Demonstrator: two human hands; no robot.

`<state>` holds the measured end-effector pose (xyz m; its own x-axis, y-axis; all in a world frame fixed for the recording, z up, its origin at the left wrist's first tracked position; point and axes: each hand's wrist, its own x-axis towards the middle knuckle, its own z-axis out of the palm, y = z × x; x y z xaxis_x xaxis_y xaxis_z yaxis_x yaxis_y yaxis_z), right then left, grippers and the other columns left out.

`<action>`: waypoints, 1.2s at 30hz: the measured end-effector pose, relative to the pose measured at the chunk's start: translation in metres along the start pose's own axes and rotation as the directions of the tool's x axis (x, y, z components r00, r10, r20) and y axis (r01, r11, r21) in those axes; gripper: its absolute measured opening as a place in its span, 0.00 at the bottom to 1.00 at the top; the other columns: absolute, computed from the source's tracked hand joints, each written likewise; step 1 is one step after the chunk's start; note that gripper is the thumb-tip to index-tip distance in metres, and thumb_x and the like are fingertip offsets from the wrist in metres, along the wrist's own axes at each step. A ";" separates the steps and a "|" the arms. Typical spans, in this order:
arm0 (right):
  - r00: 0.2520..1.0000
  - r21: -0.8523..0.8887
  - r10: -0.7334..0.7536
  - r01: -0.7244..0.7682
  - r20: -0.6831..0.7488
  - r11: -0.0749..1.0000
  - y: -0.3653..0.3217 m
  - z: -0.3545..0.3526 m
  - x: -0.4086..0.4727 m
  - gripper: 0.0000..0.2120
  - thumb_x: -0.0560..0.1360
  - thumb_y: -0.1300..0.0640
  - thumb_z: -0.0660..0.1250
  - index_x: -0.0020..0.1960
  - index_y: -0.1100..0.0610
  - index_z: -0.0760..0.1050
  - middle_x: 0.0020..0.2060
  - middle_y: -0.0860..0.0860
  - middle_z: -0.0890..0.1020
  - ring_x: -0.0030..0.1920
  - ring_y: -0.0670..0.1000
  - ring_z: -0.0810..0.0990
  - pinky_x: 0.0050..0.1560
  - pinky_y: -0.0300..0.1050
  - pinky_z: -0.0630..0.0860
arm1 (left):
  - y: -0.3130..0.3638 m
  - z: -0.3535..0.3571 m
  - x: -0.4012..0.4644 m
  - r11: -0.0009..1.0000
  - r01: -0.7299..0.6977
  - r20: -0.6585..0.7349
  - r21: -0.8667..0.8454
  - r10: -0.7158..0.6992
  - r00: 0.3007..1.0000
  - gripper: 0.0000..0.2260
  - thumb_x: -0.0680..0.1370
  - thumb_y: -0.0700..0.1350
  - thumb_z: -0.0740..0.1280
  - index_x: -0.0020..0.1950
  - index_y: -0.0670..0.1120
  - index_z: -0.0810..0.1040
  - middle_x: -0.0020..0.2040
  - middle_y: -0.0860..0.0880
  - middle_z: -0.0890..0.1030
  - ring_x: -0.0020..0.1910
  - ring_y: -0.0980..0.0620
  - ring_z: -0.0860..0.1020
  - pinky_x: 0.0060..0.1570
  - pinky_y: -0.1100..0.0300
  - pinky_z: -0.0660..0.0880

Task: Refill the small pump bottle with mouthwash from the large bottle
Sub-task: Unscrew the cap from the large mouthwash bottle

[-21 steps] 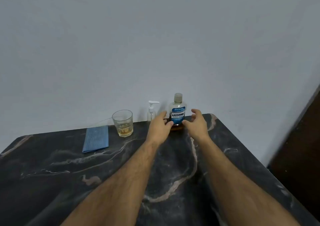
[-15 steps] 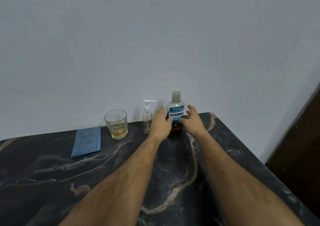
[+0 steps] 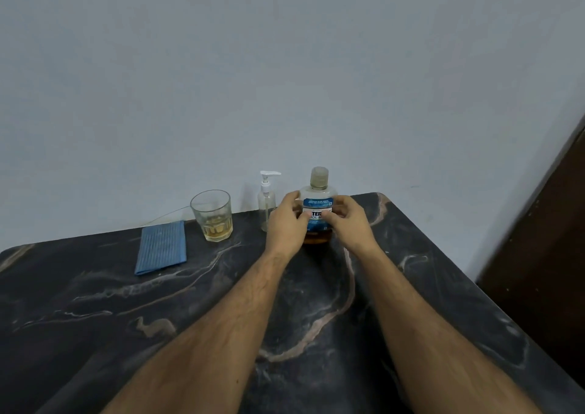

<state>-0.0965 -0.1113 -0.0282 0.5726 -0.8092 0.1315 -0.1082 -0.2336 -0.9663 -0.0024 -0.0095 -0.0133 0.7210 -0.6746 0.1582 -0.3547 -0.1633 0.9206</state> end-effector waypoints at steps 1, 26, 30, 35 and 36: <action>1.000 0.012 -0.014 0.014 0.008 1.000 -0.003 -0.001 -0.012 0.16 0.79 0.62 0.67 0.66 0.56 0.72 0.57 0.49 0.80 0.54 0.46 0.80 0.49 0.37 0.78 | 0.000 -0.004 -0.009 1.000 -0.006 -0.013 0.007 0.007 1.000 0.21 0.80 0.41 0.67 0.73 0.47 0.69 0.67 0.48 0.78 0.64 0.50 0.78 0.63 0.50 0.78; 0.988 0.036 -0.009 0.004 0.151 0.999 -0.023 -0.031 -0.205 0.22 0.76 0.62 0.71 0.67 0.53 0.70 0.60 0.48 0.81 0.60 0.47 0.80 0.63 0.51 0.78 | 0.004 -0.047 -0.191 0.992 -0.033 0.082 -0.122 0.043 0.996 0.16 0.77 0.39 0.71 0.60 0.55 0.73 0.56 0.57 0.80 0.55 0.63 0.79 0.54 0.65 0.77; 0.981 0.015 -0.019 0.017 0.195 1.000 -0.035 -0.034 -0.202 0.25 0.75 0.63 0.72 0.69 0.52 0.69 0.62 0.49 0.79 0.62 0.48 0.79 0.64 0.52 0.77 | 0.008 -0.056 -0.191 0.991 0.002 0.159 -0.131 0.019 0.987 0.24 0.78 0.36 0.68 0.72 0.48 0.70 0.67 0.50 0.77 0.62 0.59 0.76 0.62 0.62 0.75; 0.970 0.003 -0.047 0.048 0.238 0.999 -0.047 -0.038 -0.193 0.25 0.73 0.59 0.75 0.67 0.52 0.71 0.60 0.49 0.82 0.60 0.49 0.81 0.62 0.54 0.78 | 0.035 -0.067 -0.180 0.983 -0.110 0.136 -0.144 0.130 0.982 0.26 0.79 0.37 0.67 0.76 0.46 0.66 0.70 0.50 0.75 0.68 0.56 0.74 0.71 0.54 0.69; 0.967 -0.006 -0.047 0.050 0.249 0.999 -0.048 -0.038 -0.191 0.24 0.73 0.58 0.75 0.66 0.52 0.72 0.59 0.49 0.82 0.59 0.49 0.81 0.62 0.54 0.78 | 0.042 -0.067 -0.176 0.982 -0.135 0.153 -0.132 0.154 0.976 0.26 0.79 0.39 0.68 0.76 0.46 0.66 0.70 0.50 0.76 0.68 0.56 0.74 0.71 0.54 0.69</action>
<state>-0.2317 0.0343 0.0019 0.7612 -0.6378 0.1180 -0.0843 -0.2776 -0.9570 -0.1039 0.1506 0.0213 0.5582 -0.7936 0.2419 -0.3667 0.0256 0.9300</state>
